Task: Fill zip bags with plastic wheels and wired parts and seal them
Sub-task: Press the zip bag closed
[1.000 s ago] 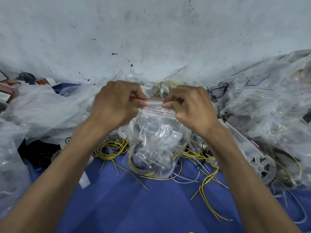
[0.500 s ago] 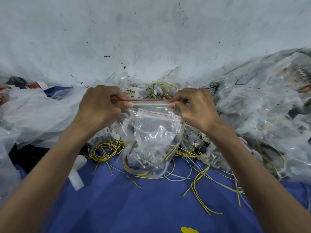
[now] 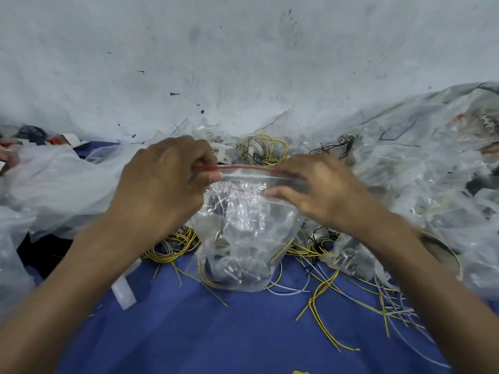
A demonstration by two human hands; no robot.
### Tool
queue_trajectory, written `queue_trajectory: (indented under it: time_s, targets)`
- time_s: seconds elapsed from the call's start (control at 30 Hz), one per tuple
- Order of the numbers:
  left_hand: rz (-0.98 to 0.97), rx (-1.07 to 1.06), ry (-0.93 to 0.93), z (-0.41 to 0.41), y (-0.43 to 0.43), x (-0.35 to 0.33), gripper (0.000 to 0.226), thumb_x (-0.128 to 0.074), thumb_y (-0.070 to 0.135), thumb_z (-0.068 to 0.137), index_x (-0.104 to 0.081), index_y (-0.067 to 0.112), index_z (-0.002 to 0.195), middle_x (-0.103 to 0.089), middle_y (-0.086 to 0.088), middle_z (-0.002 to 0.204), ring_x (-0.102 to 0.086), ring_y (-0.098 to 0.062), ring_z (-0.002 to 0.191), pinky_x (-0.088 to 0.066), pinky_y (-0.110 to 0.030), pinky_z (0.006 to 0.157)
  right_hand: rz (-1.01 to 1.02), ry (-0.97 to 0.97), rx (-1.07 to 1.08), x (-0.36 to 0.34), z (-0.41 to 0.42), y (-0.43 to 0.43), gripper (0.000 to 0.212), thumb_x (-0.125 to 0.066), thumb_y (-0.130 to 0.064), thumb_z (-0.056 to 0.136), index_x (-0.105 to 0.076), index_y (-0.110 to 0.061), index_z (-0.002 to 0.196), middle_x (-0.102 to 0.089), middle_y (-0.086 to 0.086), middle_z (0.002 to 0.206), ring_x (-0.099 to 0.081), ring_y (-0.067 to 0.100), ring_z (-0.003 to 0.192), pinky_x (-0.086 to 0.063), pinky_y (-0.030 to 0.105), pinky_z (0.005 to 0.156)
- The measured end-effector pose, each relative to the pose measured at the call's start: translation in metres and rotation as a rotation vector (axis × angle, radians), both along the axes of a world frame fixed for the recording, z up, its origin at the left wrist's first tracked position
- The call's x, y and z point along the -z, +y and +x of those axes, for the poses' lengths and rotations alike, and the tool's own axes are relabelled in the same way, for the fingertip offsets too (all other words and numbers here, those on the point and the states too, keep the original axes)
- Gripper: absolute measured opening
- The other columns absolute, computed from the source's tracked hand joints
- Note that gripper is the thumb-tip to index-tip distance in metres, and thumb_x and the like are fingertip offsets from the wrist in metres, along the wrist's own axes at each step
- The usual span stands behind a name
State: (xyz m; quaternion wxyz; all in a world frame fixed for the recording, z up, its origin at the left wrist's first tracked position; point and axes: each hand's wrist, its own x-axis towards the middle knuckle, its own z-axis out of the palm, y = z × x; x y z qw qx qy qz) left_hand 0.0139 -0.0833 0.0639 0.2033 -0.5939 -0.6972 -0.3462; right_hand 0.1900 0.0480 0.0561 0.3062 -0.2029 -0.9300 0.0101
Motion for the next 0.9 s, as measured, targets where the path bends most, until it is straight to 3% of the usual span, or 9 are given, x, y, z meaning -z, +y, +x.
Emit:
queue_trajectory:
  time_s: [0.1,0.17,0.27,0.37,0.5,0.67,0.73,0.8,0.9]
  targets:
    - [0.022,0.032,0.199,0.013,-0.004,0.001,0.003,-0.066,0.020,0.083,-0.067,0.019,0.085,-0.066,0.003,0.079,-0.063,-0.026,0.078,-0.048,-0.040,0.069,0.125,-0.039,-0.016,-0.002,-0.015,-0.017,0.025,-0.052,-0.039,0.091,-0.070,-0.021,0.096,-0.069,-0.002,0.078,-0.062,0.019,0.070,-0.044,0.027,0.066]
    - [0.031,0.060,0.226,0.020,-0.005,0.002,0.010,-0.059,0.026,0.081,-0.067,0.020,0.080,-0.065,0.005,0.075,-0.064,-0.025,0.071,-0.047,-0.035,0.063,0.167,-0.027,-0.037,-0.007,-0.019,-0.023,0.021,-0.050,-0.028,0.093,-0.069,-0.020,0.094,-0.069,0.001,0.075,-0.064,0.024,0.071,-0.041,0.028,0.061]
    - [0.081,0.072,0.153,0.020,-0.004,0.006,0.010,-0.057,0.025,0.081,-0.061,0.020,0.073,-0.057,0.010,0.070,-0.059,-0.026,0.063,-0.041,-0.030,0.055,0.172,-0.057,-0.106,-0.011,-0.019,-0.028,0.024,-0.043,-0.025,0.090,-0.065,-0.016,0.088,-0.063,0.005,0.066,-0.055,0.025,0.059,-0.031,0.027,0.055]
    - [0.107,0.074,0.093,0.016,-0.002,0.015,0.014,-0.061,0.020,0.082,-0.055,0.020,0.069,-0.047,0.012,0.066,-0.052,-0.022,0.059,-0.038,-0.029,0.051,0.258,-0.153,-0.119,-0.010,-0.022,-0.030,0.016,-0.045,-0.020,0.091,-0.060,-0.013,0.088,-0.058,0.010,0.066,-0.055,0.031,0.058,-0.037,0.032,0.051]
    - [0.129,0.096,0.028,0.014,-0.003,0.021,0.009,-0.058,0.021,0.080,-0.060,0.018,0.072,-0.055,0.009,0.069,-0.055,-0.020,0.061,-0.046,-0.035,0.053,0.332,-0.169,-0.101,-0.006,-0.027,-0.029,0.022,-0.039,-0.026,0.096,-0.057,-0.013,0.097,-0.065,0.009,0.077,-0.058,0.033,0.067,-0.043,0.035,0.056]
    - [0.154,0.033,0.080,0.018,-0.004,0.018,0.010,-0.060,0.023,0.081,-0.061,0.022,0.071,-0.052,0.011,0.067,-0.055,-0.022,0.060,-0.041,-0.030,0.050,0.309,-0.112,-0.128,-0.006,-0.028,-0.029,0.006,-0.053,-0.009,0.083,-0.060,-0.009,0.084,-0.048,0.009,0.051,-0.035,0.024,0.043,-0.025,0.028,0.046]
    - [0.171,0.005,0.037,0.011,-0.005,0.015,0.014,-0.068,0.026,0.081,-0.062,0.025,0.069,-0.049,0.015,0.064,-0.051,-0.016,0.059,-0.039,-0.027,0.051,0.282,-0.062,-0.100,-0.006,-0.022,-0.021,0.013,-0.056,-0.017,0.086,-0.064,-0.007,0.081,-0.038,-0.001,0.047,-0.031,0.018,0.039,-0.024,0.023,0.046]
    - [0.179,-0.017,-0.037,-0.003,-0.007,0.011,0.018,-0.070,0.038,0.079,-0.061,0.028,0.066,-0.052,0.017,0.061,-0.051,-0.010,0.057,-0.040,-0.025,0.054,0.236,-0.065,-0.083,-0.005,-0.012,-0.010,0.021,-0.056,-0.023,0.091,-0.067,-0.007,0.083,-0.045,-0.003,0.048,-0.036,0.015,0.037,-0.027,0.020,0.049]
    - [0.155,0.036,-0.153,-0.016,-0.009,0.009,0.026,-0.065,0.048,0.071,-0.058,0.024,0.063,-0.051,0.014,0.051,-0.051,0.001,0.054,-0.033,-0.009,0.052,0.218,0.026,-0.085,0.004,-0.005,0.002,0.021,-0.050,-0.013,0.090,-0.068,-0.006,0.082,-0.060,0.002,0.048,-0.050,0.016,0.035,-0.033,0.019,0.049]
